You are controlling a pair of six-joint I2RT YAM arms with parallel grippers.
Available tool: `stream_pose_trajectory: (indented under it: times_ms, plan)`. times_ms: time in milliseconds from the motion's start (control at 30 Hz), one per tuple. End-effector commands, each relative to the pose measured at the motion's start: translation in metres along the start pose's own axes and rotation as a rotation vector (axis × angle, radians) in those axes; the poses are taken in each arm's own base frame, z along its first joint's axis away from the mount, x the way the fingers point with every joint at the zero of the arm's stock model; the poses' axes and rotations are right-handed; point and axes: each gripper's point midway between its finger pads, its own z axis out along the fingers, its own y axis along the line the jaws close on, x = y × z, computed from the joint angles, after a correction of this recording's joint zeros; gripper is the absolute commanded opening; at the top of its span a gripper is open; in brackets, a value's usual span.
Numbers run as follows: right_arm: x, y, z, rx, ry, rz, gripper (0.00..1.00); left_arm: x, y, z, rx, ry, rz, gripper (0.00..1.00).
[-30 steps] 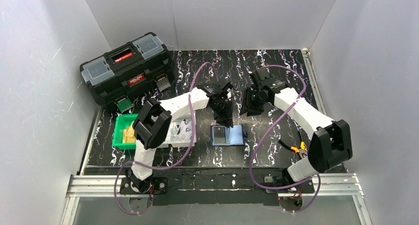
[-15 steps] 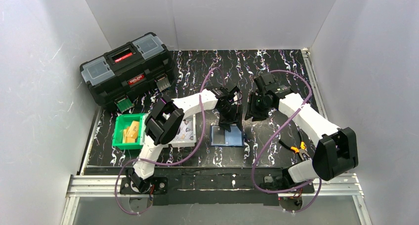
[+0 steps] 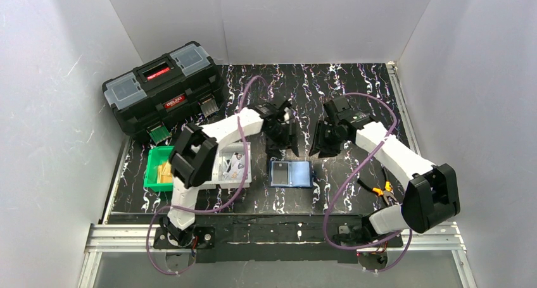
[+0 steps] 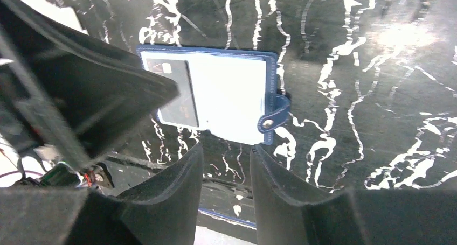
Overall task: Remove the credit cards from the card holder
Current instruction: Remove the credit card from the card holder.
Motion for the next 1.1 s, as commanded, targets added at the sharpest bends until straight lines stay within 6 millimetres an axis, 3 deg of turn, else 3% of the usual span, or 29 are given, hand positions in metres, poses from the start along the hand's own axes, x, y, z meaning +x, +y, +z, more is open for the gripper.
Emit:
stream_pose_trajectory:
  times_ms: [0, 100, 167, 267, 333, 433, 533, 1067]
  plan:
    - [0.004, 0.032, 0.007, -0.068, 0.006, -0.030, 0.45, -0.007, 0.030, -0.056, -0.045, -0.096, -0.033, 0.65]
    - [0.012, 0.054, 0.021, -0.099, 0.042, -0.055, 0.45, 0.000, 0.048, -0.063, -0.063, -0.097, -0.048, 0.57]
    - [0.020, 0.076, 0.044, -0.194, 0.122, -0.030, 0.44, 0.017, 0.059, -0.057, -0.070, -0.048, -0.042, 0.36]
    - [0.027, 0.079, 0.065, -0.220, 0.179, -0.004, 0.40, 0.029, 0.067, -0.041, -0.076, -0.002, -0.048, 0.12]
    - [0.031, 0.078, 0.076, -0.224, 0.211, 0.013, 0.38, 0.033, 0.068, -0.031, -0.088, 0.024, -0.038, 0.05]
    - [0.037, 0.064, 0.089, -0.206, 0.244, 0.052, 0.34, 0.041, 0.065, -0.012, -0.106, 0.065, -0.034, 0.00]
    - [0.040, 0.056, 0.094, -0.206, 0.261, 0.071, 0.35, 0.042, 0.066, -0.006, -0.116, 0.077, -0.037, 0.00]
    - [0.057, 0.049, 0.113, -0.259, 0.350, 0.112, 0.38, 0.049, 0.060, 0.019, -0.139, 0.122, -0.068, 0.00]
